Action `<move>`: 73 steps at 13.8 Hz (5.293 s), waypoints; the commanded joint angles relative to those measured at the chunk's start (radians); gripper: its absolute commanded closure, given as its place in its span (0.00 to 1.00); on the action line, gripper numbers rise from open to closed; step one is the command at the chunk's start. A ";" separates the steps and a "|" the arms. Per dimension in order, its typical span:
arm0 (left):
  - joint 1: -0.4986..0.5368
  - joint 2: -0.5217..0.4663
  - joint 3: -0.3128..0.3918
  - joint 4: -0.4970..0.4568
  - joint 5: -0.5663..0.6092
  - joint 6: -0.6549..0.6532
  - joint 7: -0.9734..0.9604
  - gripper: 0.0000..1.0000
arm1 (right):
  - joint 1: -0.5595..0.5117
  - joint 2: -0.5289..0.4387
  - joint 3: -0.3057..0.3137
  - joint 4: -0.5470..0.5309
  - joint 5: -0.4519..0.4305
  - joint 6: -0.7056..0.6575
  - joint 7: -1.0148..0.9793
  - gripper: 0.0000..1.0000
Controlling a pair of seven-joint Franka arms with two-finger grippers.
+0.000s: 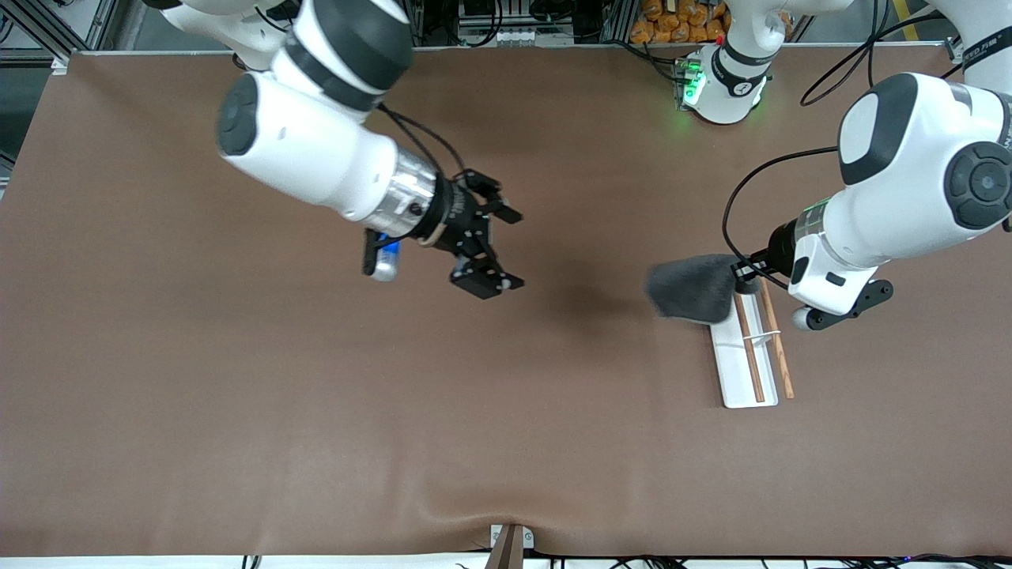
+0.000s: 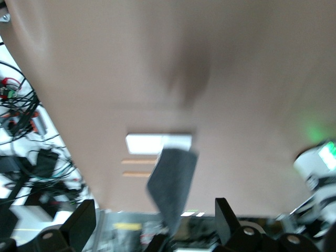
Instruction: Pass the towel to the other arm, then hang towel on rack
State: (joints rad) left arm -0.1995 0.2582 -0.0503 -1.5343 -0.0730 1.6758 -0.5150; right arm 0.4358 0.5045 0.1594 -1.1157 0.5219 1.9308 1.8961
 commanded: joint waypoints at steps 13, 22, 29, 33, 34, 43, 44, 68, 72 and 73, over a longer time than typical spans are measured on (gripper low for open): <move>-0.113 0.085 -0.014 -0.084 0.360 0.398 0.219 1.00 | -0.350 -0.080 0.009 -0.012 -0.380 -0.558 -1.222 0.00; -0.038 0.058 -0.014 -0.222 0.427 0.449 0.220 1.00 | -0.561 -0.272 0.009 -0.197 -0.526 -0.576 -1.767 0.00; 0.035 0.007 -0.013 -0.277 0.427 0.377 0.221 1.00 | -0.572 -0.534 0.019 -0.561 -0.540 -0.372 -1.786 0.00; 0.093 0.016 -0.014 -0.293 0.427 0.377 0.221 1.00 | -0.583 -0.508 0.015 -0.495 -0.537 -0.381 -1.775 0.00; 0.098 0.019 -0.014 -0.294 0.427 0.377 0.221 1.00 | -0.576 -0.498 0.015 -0.455 -0.531 -0.385 -1.778 0.00; 0.170 0.032 -0.019 -0.322 0.397 0.404 0.221 1.00 | -0.505 -0.465 0.020 -0.385 -0.562 -0.415 -1.749 0.00; 0.176 0.033 -0.019 -0.325 0.397 0.406 0.221 1.00 | -0.471 -0.465 0.020 -0.384 -0.594 -0.415 -1.740 0.00; 0.241 0.118 -0.017 -0.330 0.289 0.458 0.221 0.91 | -0.447 -0.460 -0.061 -0.383 -0.588 -0.406 -1.800 0.00; 0.253 0.130 -0.019 -0.326 0.289 0.469 0.221 0.89 | -0.448 -0.460 -0.061 -0.383 -0.588 -0.406 -1.799 0.00; 0.256 0.131 -0.017 -0.328 0.289 0.470 0.221 0.82 | -0.451 -0.460 -0.063 -0.384 -0.588 -0.409 -1.801 0.00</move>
State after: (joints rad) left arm 0.0412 0.3862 -0.0608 -1.8613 0.2321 2.1300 -0.3010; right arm -0.0141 0.0322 0.0996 -1.5249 -0.0742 1.5358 0.1007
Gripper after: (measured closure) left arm 0.885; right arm 0.000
